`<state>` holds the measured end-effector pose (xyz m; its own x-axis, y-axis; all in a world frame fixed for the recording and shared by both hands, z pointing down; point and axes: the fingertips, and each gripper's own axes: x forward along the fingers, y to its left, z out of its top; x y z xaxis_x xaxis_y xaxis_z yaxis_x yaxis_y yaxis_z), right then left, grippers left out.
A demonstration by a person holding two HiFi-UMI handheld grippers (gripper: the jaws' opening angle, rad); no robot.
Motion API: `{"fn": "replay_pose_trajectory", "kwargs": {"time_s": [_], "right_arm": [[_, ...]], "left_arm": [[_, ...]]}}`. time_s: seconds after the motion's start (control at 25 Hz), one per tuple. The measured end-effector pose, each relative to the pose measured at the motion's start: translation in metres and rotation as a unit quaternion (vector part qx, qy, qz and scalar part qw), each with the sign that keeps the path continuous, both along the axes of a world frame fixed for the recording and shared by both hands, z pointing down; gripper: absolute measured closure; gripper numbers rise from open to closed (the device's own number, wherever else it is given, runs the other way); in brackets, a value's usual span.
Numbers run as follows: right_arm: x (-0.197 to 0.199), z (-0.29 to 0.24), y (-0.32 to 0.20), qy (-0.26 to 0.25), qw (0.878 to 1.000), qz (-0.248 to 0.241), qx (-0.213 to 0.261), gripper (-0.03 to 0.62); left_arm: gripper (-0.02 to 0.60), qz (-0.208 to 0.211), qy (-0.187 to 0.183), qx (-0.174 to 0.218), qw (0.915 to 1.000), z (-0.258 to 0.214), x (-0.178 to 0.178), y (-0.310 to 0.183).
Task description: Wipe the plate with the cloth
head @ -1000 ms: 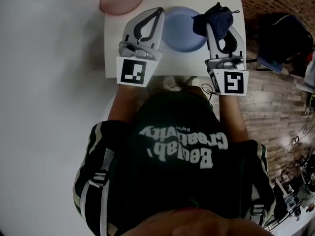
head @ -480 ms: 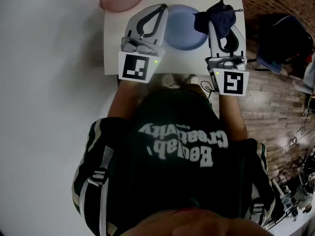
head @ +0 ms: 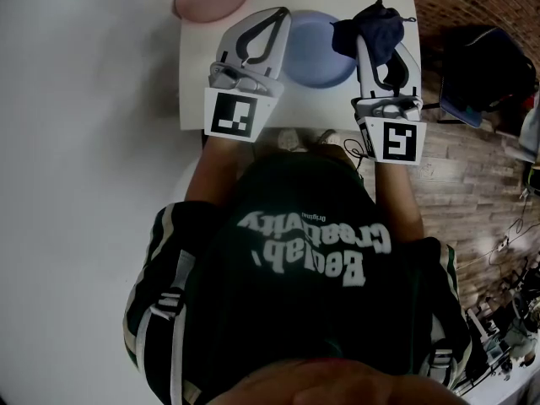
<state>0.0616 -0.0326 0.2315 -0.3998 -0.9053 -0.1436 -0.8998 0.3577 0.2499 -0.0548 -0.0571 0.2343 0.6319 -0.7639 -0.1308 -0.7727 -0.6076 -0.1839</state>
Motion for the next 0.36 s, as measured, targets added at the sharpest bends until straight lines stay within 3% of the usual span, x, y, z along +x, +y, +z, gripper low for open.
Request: {"fn": "replay_pose_trajectory", "kwargs": {"time_s": [0.36], "right_arm": [[0.004,0.005,-0.0015,-0.001,1.0,0.004,-0.011,0.511]], "left_arm": [[0.581,0.003,-0.003,0.0,1.0,0.0005,0.0028,-0.0022]]}}
